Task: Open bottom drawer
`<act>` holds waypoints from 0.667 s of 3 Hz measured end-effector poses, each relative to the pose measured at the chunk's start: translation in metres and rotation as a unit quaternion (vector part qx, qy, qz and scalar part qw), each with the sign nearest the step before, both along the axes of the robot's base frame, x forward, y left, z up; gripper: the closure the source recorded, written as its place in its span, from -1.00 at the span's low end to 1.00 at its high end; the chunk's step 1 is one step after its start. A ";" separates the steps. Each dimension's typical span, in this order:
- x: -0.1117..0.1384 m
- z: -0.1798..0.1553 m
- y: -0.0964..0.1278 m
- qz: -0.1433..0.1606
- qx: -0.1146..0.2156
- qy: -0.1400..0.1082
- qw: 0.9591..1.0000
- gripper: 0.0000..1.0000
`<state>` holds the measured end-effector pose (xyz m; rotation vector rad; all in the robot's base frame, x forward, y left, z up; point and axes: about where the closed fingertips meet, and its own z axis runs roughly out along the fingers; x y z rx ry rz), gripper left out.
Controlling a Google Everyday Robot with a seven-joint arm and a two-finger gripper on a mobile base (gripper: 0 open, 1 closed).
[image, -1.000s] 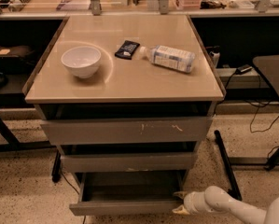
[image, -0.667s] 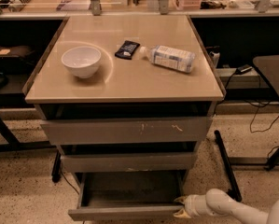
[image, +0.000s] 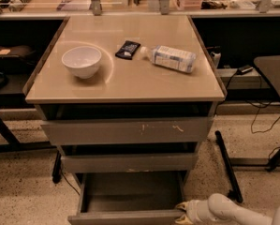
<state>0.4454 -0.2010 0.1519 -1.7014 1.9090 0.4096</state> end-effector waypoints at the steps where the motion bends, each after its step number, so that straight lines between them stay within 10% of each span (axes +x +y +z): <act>1: -0.001 0.004 0.002 0.000 0.000 0.000 1.000 0.60; 2: -0.001 0.004 0.002 0.000 0.000 0.000 1.000 0.14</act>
Offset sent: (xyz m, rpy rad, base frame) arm -0.0009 0.0015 0.0041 0.0000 0.0000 0.0000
